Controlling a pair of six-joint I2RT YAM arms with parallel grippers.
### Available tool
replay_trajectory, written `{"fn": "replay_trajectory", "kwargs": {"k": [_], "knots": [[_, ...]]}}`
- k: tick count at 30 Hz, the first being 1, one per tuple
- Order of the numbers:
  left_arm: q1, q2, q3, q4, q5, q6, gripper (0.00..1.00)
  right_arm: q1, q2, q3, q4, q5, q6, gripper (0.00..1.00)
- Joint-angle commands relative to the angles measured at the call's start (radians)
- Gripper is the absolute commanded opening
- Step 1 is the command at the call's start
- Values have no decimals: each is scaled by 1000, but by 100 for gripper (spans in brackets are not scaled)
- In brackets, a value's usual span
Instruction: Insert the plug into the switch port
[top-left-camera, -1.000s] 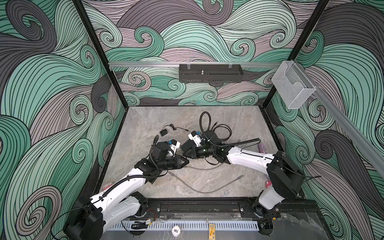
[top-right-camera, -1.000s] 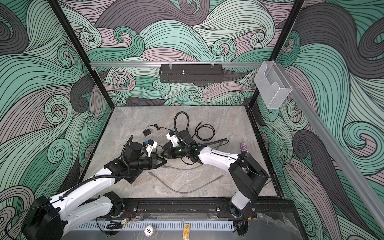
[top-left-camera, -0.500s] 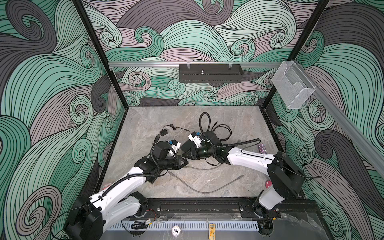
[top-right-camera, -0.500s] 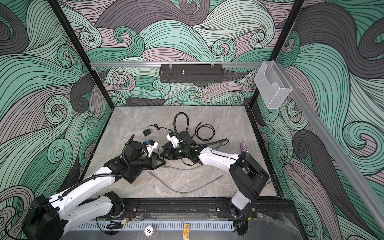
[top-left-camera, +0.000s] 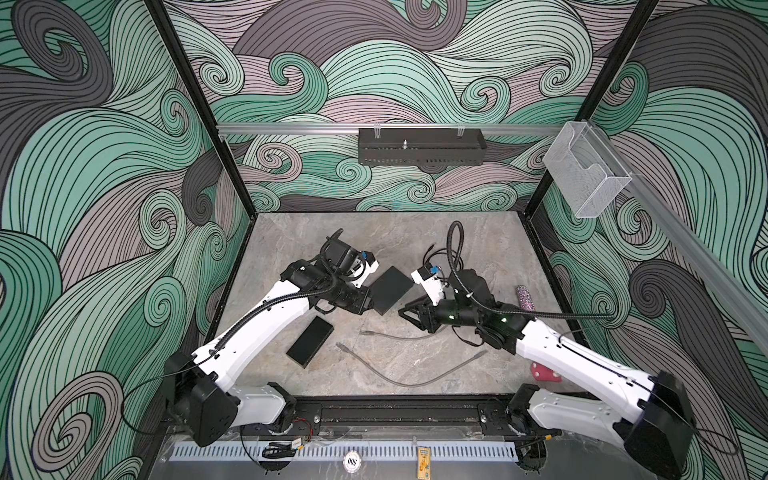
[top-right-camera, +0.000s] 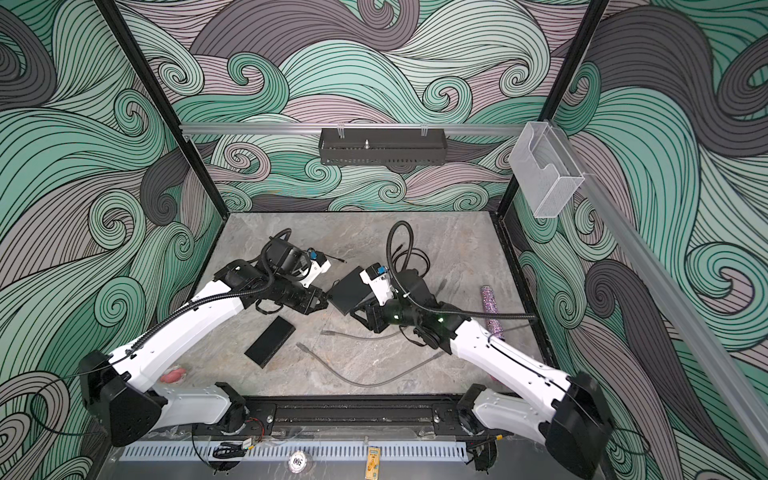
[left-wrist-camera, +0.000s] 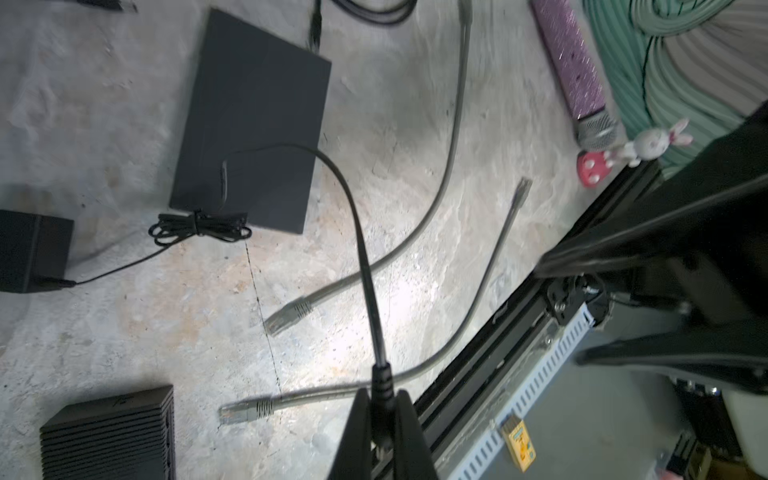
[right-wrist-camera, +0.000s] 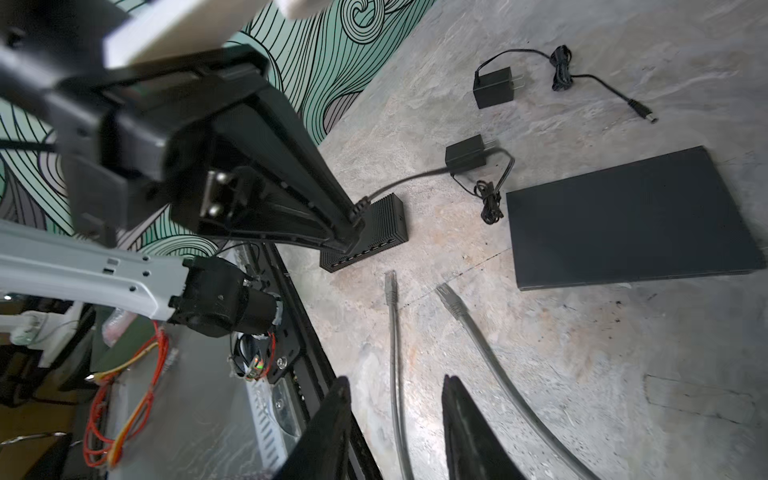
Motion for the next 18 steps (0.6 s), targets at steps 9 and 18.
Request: {"fn": "replay_trajectory", "kwargs": {"k": [9, 18], "knots": [[-230, 9, -31, -109, 28, 351, 0, 14, -280, -289, 212, -41, -317, 33], [-268, -66, -107, -24, 37, 483, 0, 77, -173, -299, 343, -181, -443, 30]]}}
